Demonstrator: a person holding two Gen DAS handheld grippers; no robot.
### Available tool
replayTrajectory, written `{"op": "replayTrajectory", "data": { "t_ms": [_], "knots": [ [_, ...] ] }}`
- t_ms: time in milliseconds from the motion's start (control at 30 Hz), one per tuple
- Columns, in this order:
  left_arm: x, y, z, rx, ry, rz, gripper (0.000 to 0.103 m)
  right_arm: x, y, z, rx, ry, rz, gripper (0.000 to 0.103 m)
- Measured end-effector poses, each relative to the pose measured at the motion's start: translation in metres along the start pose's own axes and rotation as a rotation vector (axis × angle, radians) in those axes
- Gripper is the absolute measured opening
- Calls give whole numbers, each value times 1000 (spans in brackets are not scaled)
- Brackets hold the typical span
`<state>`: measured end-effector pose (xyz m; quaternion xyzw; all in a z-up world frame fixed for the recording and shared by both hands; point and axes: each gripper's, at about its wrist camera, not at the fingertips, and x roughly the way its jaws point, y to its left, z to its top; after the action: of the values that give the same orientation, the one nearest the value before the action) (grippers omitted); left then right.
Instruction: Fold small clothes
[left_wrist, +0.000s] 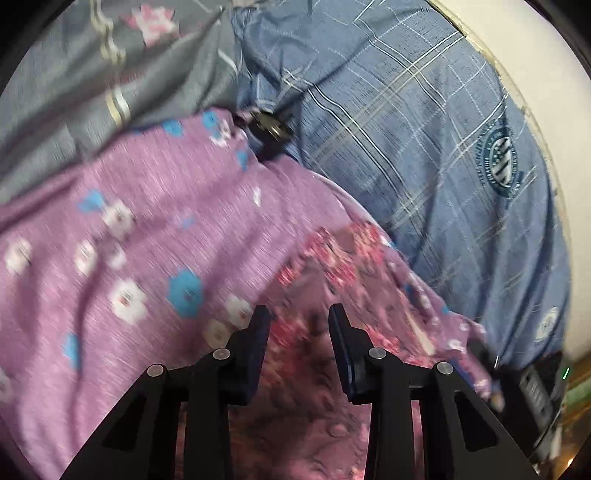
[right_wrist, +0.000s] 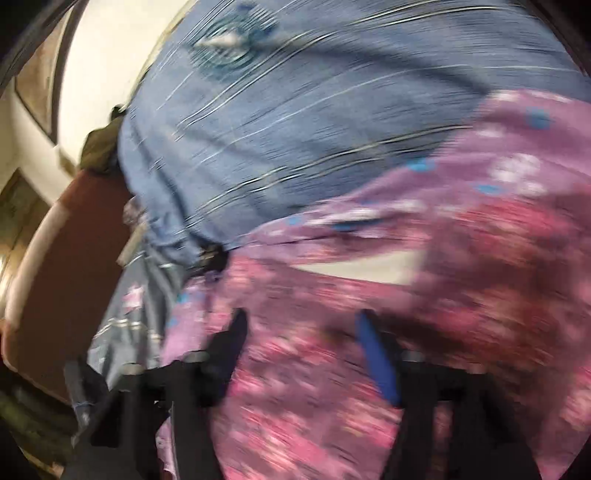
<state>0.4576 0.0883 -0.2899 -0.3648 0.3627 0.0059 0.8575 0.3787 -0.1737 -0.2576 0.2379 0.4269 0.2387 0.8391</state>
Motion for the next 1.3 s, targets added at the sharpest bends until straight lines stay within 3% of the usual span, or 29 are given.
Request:
{"op": "replayTrajectory", "data": {
  "t_ms": [167,300,333,367,400,433,467,500,700,767,833,867,900,933,967,1067,1167,1233,1300],
  "knots": [
    [-13,-7,6,58,-16,86,33,81,38,32,-118,159,-41,64],
    [-14,-8,8,52,24,73,33,120,49,41,-259,222,-146,64],
    [-11,-8,10,51,34,66,33,134,51,40,-283,271,-162,64],
    [-10,-9,11,57,42,65,33,139,51,39,-295,297,-166,55],
    [-8,-9,13,60,46,67,33,143,52,37,-311,323,-171,36],
    [-7,-9,15,64,47,68,33,144,55,34,-341,338,-182,27],
    [-5,-8,17,66,46,68,33,143,60,31,-375,340,-199,9],
    [-5,-8,18,68,44,69,33,140,65,29,-405,336,-218,0],
    [-7,-5,19,74,41,82,33,126,97,44,-393,215,-198,0],
    [-8,-4,19,76,41,89,33,129,102,46,-373,219,-181,0],
    [-8,-1,21,74,51,105,33,130,100,44,-351,254,-155,8],
    [-7,1,21,71,56,115,33,130,97,42,-340,275,-151,18],
    [-6,3,22,69,60,124,33,131,95,41,-334,292,-149,43],
    [-5,4,22,68,66,133,34,130,91,40,-329,304,-150,56],
    [-4,4,21,68,73,137,34,127,89,40,-328,294,-152,63],
    [2,2,19,78,99,145,34,126,88,42,-325,261,-118,62],
    [7,-1,17,88,121,149,34,144,92,38,-386,278,-151,62],
    [9,-2,17,87,128,146,34,164,92,30,-427,336,-180,54],
    [9,-1,19,85,128,145,34,173,96,24,-484,351,-225,4]
  ]
}}
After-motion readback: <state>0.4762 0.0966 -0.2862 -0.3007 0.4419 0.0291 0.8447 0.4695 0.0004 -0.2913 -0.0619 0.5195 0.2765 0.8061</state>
